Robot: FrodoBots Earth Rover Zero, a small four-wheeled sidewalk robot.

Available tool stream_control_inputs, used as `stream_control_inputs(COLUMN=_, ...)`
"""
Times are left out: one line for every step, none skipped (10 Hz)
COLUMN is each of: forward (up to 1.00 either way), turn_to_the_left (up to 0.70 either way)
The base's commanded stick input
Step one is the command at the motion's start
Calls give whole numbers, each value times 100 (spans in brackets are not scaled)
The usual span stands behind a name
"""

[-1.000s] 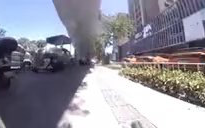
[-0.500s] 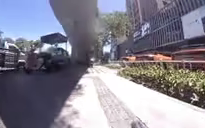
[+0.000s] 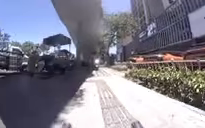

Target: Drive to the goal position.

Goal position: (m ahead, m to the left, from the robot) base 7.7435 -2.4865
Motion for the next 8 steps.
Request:
stream_control_inputs(forward=70, turn_to_the_left=0)
stream_control_inputs(forward=70, turn_to_the_left=0)
stream_control_inputs(forward=70, turn_to_the_left=0)
stream_control_inputs(forward=70, turn_to_the_left=0)
stream_control_inputs(forward=65, turn_to_the_left=0)
stream_control_inputs(forward=45, turn_to_the_left=0)
stream_control_inputs(forward=45, turn_to_the_left=0)
stream_control_inputs(forward=45, turn_to_the_left=0)
